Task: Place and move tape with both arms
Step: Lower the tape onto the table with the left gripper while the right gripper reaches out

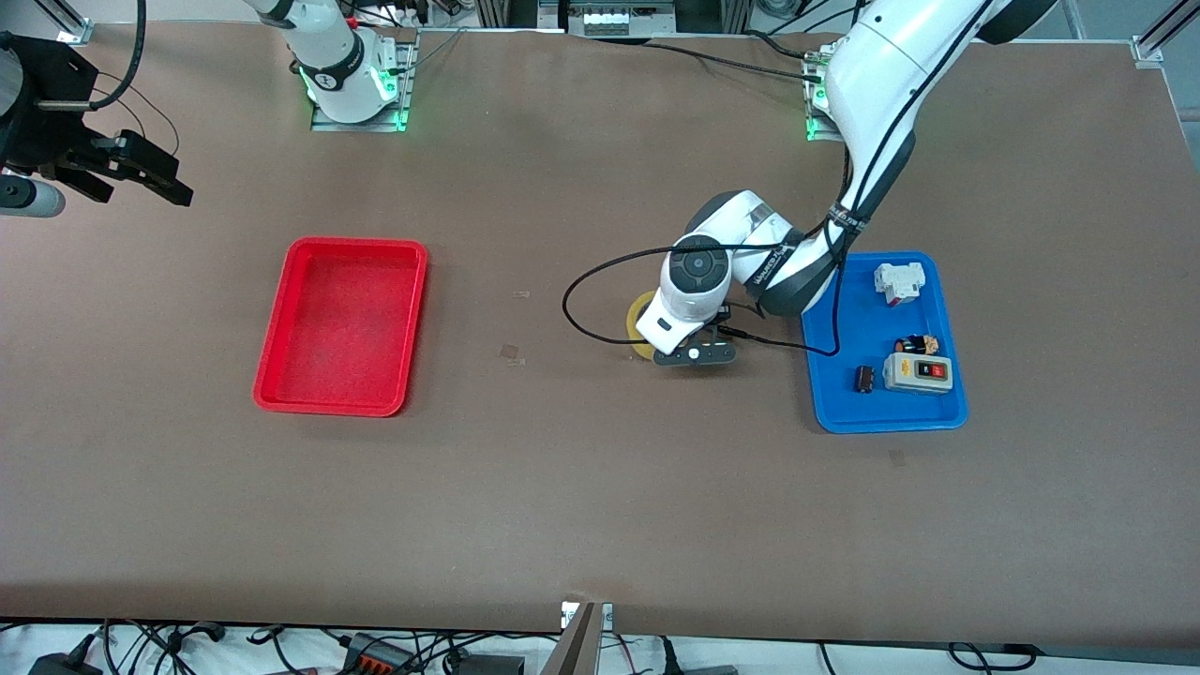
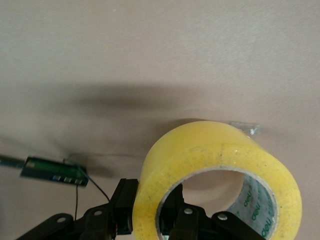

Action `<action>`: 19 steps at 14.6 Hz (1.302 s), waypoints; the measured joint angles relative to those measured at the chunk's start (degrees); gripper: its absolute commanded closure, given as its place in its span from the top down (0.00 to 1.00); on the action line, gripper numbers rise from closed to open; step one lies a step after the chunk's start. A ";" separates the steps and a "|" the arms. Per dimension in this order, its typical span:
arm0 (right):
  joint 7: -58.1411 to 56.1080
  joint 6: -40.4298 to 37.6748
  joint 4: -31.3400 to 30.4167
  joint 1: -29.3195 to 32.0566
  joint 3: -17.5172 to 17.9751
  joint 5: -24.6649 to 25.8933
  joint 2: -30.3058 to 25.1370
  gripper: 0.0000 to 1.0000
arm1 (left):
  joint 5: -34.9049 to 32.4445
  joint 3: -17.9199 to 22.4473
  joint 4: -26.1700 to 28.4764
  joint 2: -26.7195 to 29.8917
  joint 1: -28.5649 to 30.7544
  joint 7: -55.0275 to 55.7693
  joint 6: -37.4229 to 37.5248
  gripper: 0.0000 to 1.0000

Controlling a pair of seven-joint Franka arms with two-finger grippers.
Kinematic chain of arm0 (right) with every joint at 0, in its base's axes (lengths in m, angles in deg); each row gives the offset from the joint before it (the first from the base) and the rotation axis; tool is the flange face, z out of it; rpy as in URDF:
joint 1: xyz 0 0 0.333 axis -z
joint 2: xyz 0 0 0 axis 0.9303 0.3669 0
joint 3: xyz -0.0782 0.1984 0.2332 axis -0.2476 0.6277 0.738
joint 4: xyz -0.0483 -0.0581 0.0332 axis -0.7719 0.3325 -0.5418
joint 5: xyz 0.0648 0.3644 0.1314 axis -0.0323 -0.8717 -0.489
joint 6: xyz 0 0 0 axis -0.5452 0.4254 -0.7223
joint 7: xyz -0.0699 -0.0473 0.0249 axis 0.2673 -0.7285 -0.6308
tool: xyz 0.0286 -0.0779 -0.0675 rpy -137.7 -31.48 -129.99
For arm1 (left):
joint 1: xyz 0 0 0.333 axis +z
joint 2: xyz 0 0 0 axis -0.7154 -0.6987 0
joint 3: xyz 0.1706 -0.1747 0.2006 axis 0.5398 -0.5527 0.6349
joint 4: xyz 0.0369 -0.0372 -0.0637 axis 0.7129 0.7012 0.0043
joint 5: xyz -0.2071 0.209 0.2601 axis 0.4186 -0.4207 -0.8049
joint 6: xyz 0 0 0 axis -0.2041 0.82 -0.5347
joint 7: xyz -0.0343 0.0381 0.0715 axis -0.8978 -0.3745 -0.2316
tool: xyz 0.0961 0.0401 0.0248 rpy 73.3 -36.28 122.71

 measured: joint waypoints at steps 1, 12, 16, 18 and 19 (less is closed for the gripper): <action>0.00 0.00 0.00 0.00 0.00 0.00 0.02 0.99 | 0.00 0.00 -0.09 -0.27 -0.33 0.16 -0.20 0.18; 0.00 0.61 0.00 -0.02 0.00 0.00 0.80 0.99 | -0.01 0.13 -0.75 -1.52 -1.22 0.79 -0.27 0.73; 0.00 0.95 0.00 -0.20 0.01 -0.02 0.92 0.99 | -0.01 0.13 -1.04 -1.52 -1.20 0.81 -0.27 1.00; 0.00 1.84 -0.01 -1.07 0.05 -0.07 1.33 0.99 | -0.01 0.16 -1.37 -1.49 -1.04 0.82 -0.27 1.00; 0.00 2.41 -0.01 -1.94 0.08 -0.09 1.70 0.99 | -0.01 0.20 -1.65 -1.39 -0.84 0.83 -0.15 1.00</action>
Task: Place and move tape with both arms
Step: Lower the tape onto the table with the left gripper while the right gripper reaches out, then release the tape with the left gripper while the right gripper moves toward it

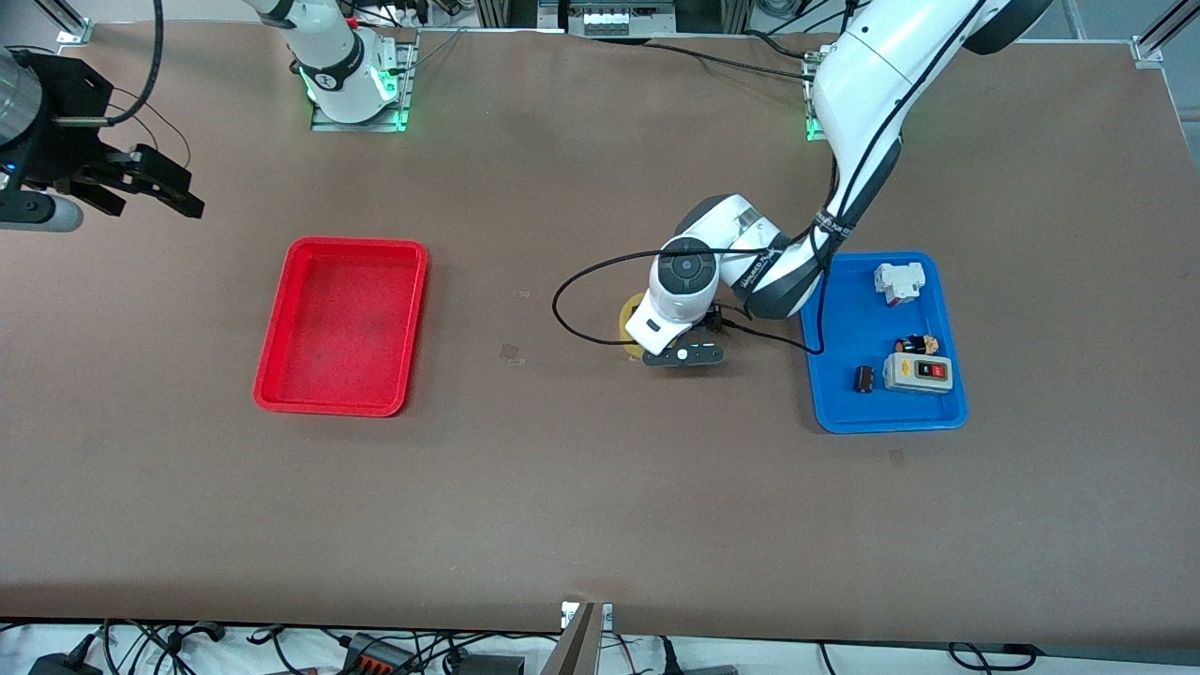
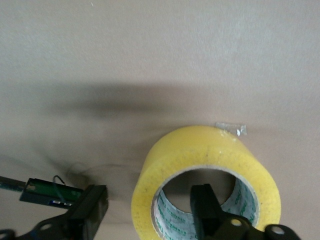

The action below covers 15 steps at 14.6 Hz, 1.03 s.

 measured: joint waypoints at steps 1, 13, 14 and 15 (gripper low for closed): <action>0.02 0.78 -0.01 -1.12 0.04 -0.01 0.45 0.98 | -0.02 0.04 -0.37 0.31 0.27 0.00 0.88 1.00; 12.23 19.14 -0.45 -19.22 0.32 -4.26 12.52 0.98 | 7.07 -1.73 -2.11 22.51 17.11 -17.45 28.53 1.00; 14.04 21.28 -0.55 -20.22 0.33 -5.21 14.16 0.98 | 8.31 -1.71 -2.22 24.80 20.19 -20.40 30.09 1.00; 15.81 23.54 -0.62 -21.44 0.34 -5.53 15.86 0.99 | 9.22 -1.67 -2.60 26.87 23.06 -22.50 31.50 1.00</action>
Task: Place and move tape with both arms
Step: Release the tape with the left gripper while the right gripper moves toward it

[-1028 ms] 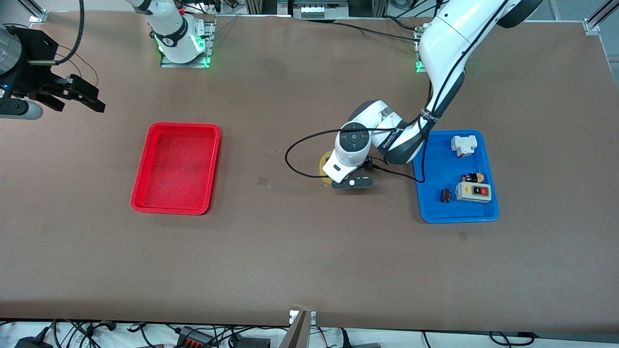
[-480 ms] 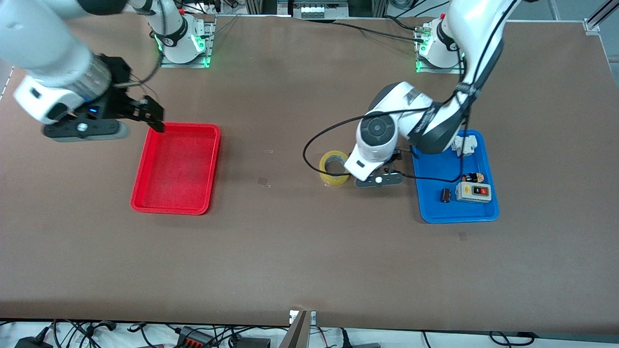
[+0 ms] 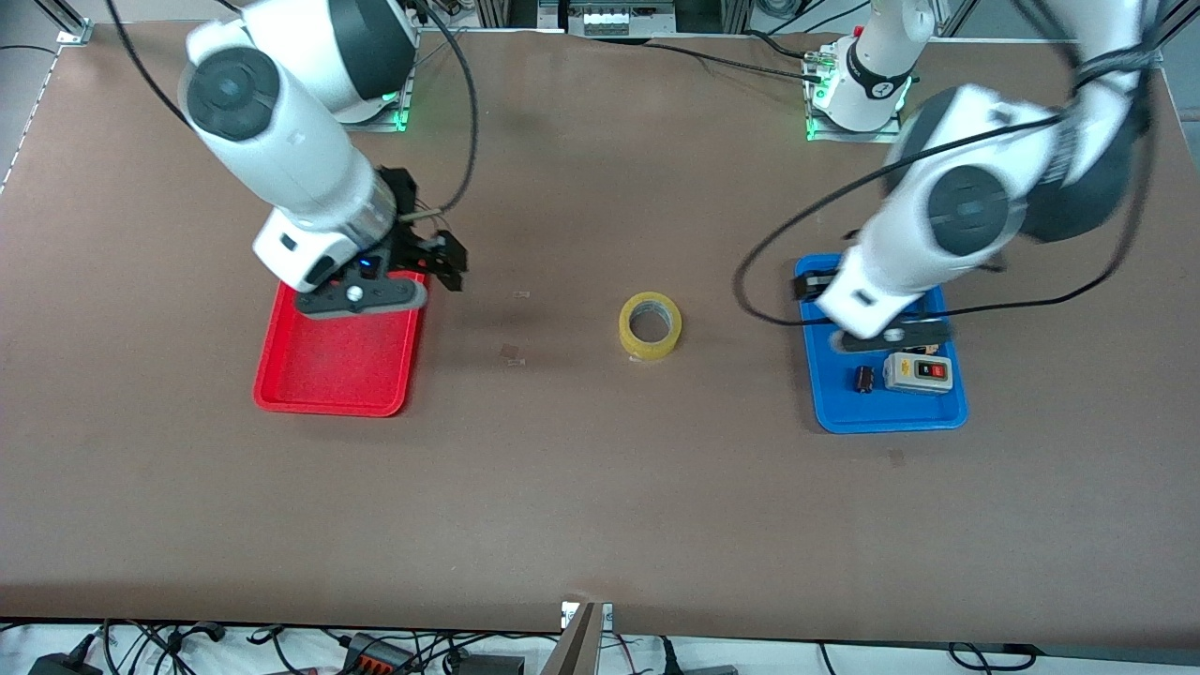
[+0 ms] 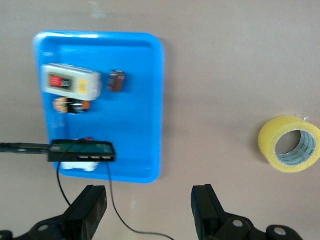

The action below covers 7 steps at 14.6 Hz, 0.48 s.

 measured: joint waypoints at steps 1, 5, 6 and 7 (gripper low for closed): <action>2.07 2.26 -0.07 -1.54 0.01 -0.01 1.67 0.98 | 0.55 0.02 -0.77 1.62 2.56 -1.34 1.37 1.00; 11.89 10.88 -0.29 -9.05 0.03 2.99 9.42 0.98 | 1.03 0.06 -5.39 3.34 8.79 -3.01 4.10 1.00; 14.95 12.84 -0.30 -10.87 0.03 4.67 11.46 0.98 | 1.03 0.06 -6.05 3.31 9.73 -4.11 4.15 1.00; 18.18 14.77 -0.34 -12.64 0.02 6.38 13.58 0.98 | 1.03 0.10 -6.63 3.26 10.67 -5.68 4.17 1.00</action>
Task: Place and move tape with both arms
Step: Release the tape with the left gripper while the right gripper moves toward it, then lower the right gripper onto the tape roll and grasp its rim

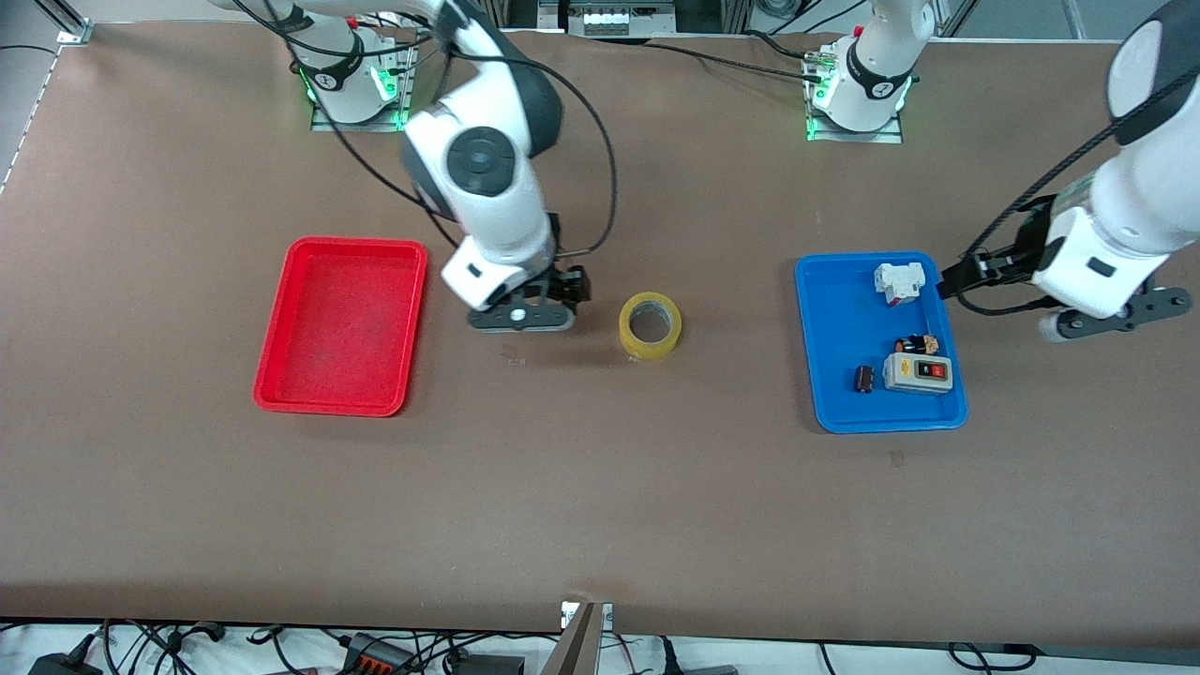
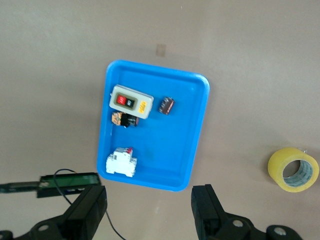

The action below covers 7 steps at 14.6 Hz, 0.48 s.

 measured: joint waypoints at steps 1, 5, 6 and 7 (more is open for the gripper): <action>3.09 1.87 -0.01 -1.59 0.00 1.45 2.18 0.98 | 0.00 0.04 -0.50 -0.05 1.01 -1.98 0.08 1.00; 9.11 7.64 1.81 -4.95 -0.07 2.55 9.41 0.98 | 0.29 5.12 -1.07 0.00 -0.04 -11.25 0.67 1.00; 10.23 8.48 2.59 -5.35 -0.06 2.55 10.66 0.98 | 0.76 8.94 -1.07 0.14 -3.40 -11.99 0.99 1.00; 11.19 9.58 3.26 -5.78 -0.06 2.55 11.65 0.98 | 1.45 12.97 -1.07 0.29 -7.32 -12.36 1.38 1.00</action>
